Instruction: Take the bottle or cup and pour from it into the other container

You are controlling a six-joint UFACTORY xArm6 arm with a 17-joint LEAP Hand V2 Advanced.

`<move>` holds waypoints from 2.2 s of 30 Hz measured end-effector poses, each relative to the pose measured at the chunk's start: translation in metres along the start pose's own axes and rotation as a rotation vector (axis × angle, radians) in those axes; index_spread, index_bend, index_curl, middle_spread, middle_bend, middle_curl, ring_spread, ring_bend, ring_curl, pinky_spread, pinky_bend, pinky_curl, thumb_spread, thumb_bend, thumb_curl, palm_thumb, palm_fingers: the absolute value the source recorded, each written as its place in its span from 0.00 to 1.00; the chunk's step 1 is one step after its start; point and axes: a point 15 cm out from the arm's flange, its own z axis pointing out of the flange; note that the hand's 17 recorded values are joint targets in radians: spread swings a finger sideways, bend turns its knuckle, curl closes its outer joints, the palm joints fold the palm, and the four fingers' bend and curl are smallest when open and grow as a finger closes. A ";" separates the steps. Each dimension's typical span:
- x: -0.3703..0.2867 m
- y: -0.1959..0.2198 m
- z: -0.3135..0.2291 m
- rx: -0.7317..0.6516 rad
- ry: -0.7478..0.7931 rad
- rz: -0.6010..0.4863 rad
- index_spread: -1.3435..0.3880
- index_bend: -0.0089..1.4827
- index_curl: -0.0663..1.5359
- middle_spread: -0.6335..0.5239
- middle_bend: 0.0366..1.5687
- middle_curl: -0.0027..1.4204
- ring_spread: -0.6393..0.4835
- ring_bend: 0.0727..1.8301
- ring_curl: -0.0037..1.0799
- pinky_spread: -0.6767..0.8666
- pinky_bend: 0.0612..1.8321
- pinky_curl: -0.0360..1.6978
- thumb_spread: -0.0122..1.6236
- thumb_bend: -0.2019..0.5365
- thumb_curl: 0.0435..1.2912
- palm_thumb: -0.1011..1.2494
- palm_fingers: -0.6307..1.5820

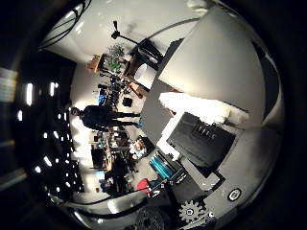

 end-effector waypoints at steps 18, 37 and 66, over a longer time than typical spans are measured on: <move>-0.051 -0.039 0.020 -0.080 0.233 -0.137 0.42 0.14 0.71 0.32 0.56 0.60 0.34 0.63 0.57 0.16 0.56 0.44 0.48 0.23 0.43 0.68 0.79; -0.079 -0.051 0.034 -0.203 0.458 -0.311 0.42 0.16 0.70 0.32 0.58 0.58 0.35 0.64 0.55 0.16 0.57 0.41 0.47 0.23 0.42 0.68 0.80; -0.110 -0.064 0.065 -0.471 0.818 -0.549 0.43 0.16 0.69 0.33 0.60 0.56 0.35 0.64 0.54 0.17 0.59 0.40 0.46 0.23 0.43 0.68 0.79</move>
